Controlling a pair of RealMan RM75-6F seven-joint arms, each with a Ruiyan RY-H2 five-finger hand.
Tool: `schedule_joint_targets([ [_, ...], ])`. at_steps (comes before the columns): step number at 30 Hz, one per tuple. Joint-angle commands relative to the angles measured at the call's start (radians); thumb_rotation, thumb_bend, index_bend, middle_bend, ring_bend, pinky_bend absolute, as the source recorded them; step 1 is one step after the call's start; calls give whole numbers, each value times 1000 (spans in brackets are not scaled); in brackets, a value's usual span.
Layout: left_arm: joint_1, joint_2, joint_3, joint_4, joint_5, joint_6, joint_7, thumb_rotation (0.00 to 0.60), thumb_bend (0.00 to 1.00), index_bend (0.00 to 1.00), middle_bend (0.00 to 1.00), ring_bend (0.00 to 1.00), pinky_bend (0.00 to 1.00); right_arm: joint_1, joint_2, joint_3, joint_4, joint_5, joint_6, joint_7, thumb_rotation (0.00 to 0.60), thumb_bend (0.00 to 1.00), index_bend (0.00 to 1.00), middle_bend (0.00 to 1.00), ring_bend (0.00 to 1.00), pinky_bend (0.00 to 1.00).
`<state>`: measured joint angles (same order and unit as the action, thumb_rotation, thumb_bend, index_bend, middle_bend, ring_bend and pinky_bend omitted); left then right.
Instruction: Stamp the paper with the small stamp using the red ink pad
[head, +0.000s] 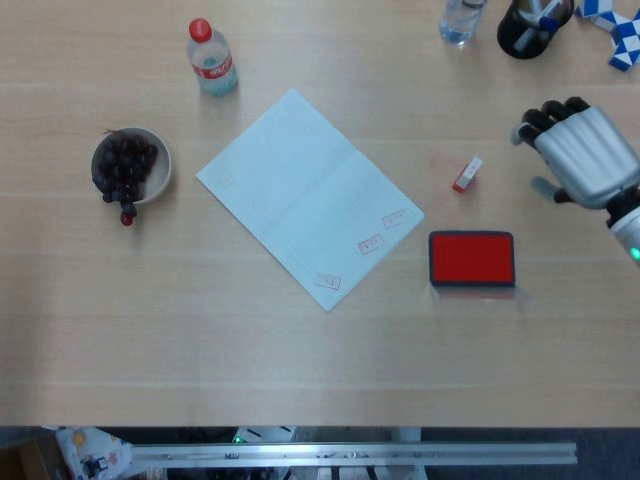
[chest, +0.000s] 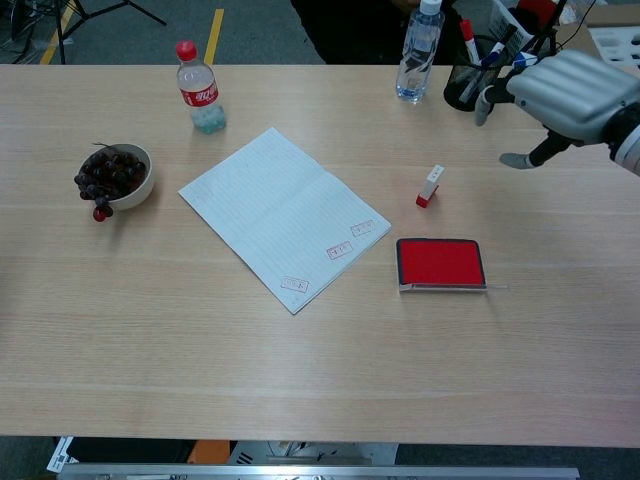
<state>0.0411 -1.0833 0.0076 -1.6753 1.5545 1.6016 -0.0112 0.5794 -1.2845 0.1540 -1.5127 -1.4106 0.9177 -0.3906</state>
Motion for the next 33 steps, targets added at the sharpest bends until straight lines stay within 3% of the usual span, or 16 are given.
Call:
schedule_joint_targets([
  [1, 1, 1, 0, 1, -2, 0, -3, 600, 223, 150, 116, 146, 138, 37, -49, -11, 55, 1, -36, -25, 600, 216, 394, 351, 287, 345],
  [16, 6, 5, -7, 9, -18, -1, -20, 600, 223, 150, 116, 147, 138, 121, -201, -55, 252, -9, -95, -37, 600, 216, 394, 351, 281, 344],
  [33, 10, 4, -10, 18, -27, -3, -26, 600, 223, 150, 116, 146, 138, 171, -302, -70, 377, 32, -144, -41, 600, 218, 394, 351, 281, 345],
])
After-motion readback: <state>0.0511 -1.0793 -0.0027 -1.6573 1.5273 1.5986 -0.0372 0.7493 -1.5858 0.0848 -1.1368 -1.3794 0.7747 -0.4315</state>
